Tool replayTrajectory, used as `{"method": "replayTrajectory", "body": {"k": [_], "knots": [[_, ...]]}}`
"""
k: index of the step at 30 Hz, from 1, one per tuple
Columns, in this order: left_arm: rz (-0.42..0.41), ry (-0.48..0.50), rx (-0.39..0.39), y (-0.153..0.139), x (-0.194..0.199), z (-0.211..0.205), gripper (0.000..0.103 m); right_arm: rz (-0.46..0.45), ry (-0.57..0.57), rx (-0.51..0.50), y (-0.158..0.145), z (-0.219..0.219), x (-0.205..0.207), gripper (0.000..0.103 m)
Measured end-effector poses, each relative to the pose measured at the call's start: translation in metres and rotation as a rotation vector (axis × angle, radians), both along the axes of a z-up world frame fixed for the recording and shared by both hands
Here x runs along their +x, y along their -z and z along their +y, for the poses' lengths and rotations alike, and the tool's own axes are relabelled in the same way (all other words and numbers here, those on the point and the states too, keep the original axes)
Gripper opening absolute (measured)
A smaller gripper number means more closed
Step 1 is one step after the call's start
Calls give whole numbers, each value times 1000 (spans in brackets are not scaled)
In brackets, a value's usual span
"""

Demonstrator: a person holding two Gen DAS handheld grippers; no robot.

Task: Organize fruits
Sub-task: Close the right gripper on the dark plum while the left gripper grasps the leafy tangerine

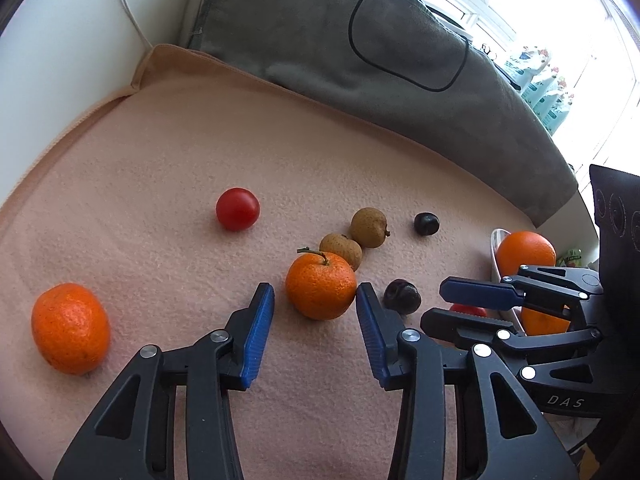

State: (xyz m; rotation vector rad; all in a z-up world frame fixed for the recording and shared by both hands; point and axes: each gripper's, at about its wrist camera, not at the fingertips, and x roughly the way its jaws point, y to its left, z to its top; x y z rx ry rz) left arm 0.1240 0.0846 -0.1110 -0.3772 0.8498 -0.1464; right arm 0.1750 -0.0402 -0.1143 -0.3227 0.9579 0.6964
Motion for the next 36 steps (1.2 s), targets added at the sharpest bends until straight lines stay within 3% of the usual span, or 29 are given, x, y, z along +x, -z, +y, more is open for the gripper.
{"method": "replayTrajectory", "body": {"k": [15,22,36], "knots": [[-12,9,-25,0,-1,3,34,3,-18,-35,16,21,8,34],[-14,9,-27,0,-1,3,33,28,-37,-20,21,25,11,27],[-23,-3,-17,-4,-4,3,33,27,-8,33,15,11,10,26]]}}
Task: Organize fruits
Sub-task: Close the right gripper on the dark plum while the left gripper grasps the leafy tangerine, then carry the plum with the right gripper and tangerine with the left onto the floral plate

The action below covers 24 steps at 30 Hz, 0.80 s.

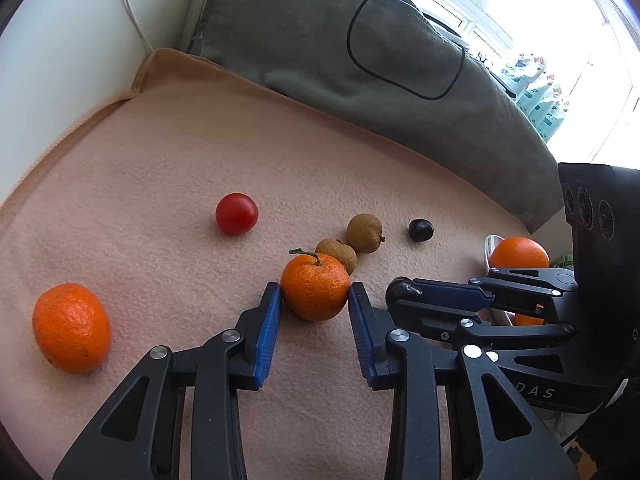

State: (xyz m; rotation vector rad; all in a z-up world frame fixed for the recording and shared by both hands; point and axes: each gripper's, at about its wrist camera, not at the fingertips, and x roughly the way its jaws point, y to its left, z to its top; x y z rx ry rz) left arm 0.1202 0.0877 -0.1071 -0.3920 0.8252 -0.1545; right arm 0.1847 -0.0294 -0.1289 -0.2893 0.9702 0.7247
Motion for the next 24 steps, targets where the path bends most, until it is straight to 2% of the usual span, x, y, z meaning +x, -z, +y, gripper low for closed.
{"method": "replayTrajectory", "body": {"k": [13,24], "knots": [[-37,6,-12,-17,-15,-10,32,-22,56,96,-30,-26,-15,26],[-87,70,-26,-37,-26,-42,33,-71,124,182,-63,-72,-49,26]]}}
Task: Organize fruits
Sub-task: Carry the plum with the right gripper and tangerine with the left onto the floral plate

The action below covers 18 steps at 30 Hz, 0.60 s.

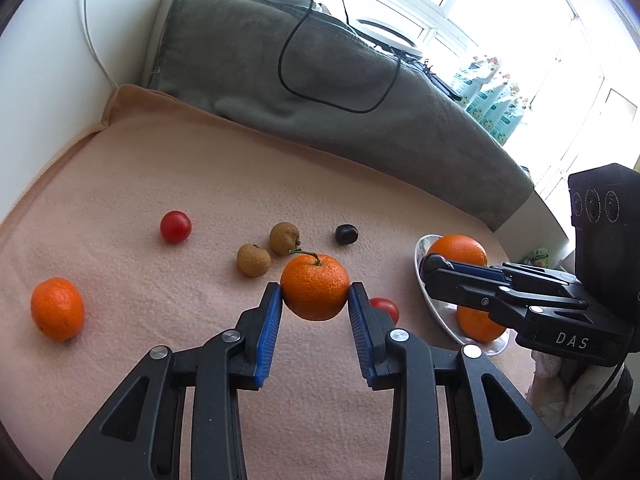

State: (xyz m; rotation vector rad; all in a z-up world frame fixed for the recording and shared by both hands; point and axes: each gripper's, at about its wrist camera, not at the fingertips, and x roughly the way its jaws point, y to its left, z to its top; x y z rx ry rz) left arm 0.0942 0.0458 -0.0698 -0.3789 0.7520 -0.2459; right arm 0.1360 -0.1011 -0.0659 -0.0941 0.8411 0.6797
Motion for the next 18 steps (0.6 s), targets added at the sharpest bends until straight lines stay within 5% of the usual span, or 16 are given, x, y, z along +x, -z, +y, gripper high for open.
{"method": "replayTrajectory", "body": {"k": [18], "knots": [[-26,194,-25,-14,-3,-81,33,-54,231,80,-24,-115,-21,26]]}}
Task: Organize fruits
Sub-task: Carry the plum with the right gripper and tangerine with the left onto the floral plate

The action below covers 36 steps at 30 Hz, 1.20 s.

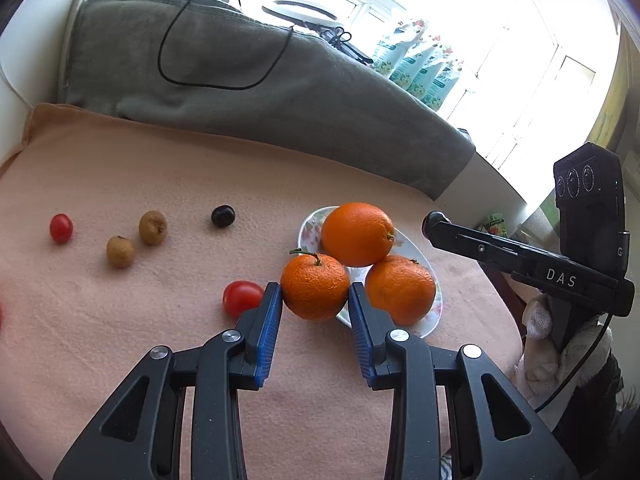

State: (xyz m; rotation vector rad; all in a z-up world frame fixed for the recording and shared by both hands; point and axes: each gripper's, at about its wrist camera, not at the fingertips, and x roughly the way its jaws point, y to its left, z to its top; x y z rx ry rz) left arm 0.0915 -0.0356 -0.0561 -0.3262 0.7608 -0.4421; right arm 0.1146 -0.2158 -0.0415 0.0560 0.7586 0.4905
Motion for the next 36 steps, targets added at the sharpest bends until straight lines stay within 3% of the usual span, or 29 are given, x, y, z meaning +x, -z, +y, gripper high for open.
{"method": "replayTrajectory", "body": {"k": [12,36], "knots": [[16,63,17,2,7,-35,32,34,113,11,15,-57,10,26],[20,95,28,6,14,-52,35,107,134,39,38,-68,25,26]]}}
